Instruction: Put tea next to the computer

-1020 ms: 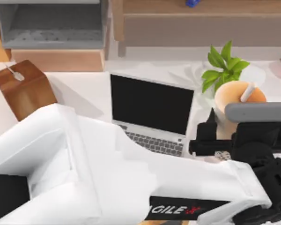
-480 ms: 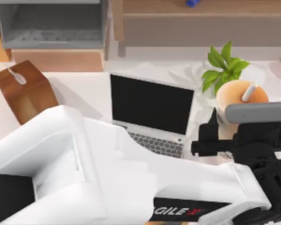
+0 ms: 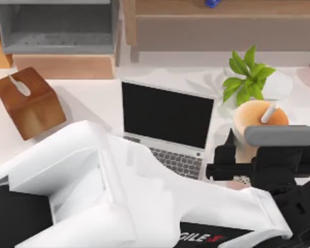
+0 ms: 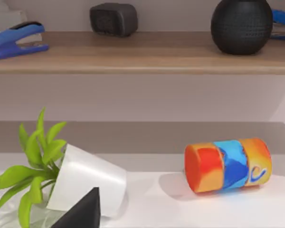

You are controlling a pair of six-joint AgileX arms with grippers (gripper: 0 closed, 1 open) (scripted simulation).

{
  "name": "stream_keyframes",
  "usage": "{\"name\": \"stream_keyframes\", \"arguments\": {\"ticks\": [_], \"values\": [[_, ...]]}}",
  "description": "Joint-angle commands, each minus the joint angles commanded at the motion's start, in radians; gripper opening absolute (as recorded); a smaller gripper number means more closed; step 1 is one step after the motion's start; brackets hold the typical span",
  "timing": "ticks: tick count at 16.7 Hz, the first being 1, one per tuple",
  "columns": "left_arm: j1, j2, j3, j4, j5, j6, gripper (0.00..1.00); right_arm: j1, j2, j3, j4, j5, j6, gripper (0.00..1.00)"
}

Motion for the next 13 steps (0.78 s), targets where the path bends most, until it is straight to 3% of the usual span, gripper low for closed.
{"name": "stream_keyframes", "arguments": {"ticks": [13], "values": [[0.0, 0.0, 0.0, 0.0, 0.0, 0.0, 0.98, 0.0, 0.0, 0.0, 0.0, 0.0, 0.0, 1.0]]}}
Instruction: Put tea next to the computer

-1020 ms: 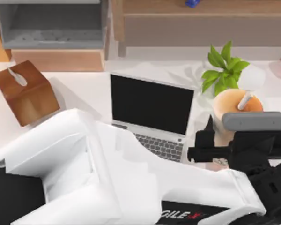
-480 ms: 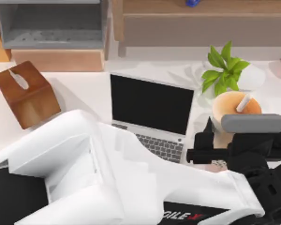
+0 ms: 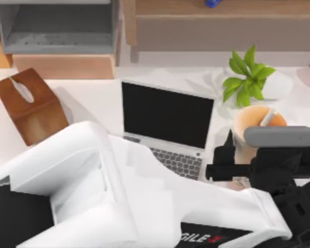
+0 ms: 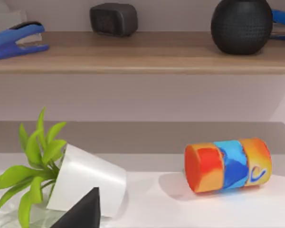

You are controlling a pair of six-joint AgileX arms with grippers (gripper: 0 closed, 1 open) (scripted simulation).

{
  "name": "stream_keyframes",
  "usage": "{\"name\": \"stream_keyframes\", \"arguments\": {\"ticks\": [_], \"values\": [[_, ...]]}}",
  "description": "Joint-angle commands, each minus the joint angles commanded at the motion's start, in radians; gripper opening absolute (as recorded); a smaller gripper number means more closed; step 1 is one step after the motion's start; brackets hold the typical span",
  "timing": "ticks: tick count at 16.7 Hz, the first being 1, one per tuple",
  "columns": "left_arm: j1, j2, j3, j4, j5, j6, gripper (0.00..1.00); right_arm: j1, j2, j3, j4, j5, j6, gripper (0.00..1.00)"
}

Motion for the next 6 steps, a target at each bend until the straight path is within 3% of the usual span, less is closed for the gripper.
{"name": "stream_keyframes", "arguments": {"ticks": [6], "values": [[0.0, 0.0, 0.0, 0.0, 0.0, 0.0, 1.0, 0.0, 0.0, 0.0, 0.0, 0.0, 0.0, 1.0]]}}
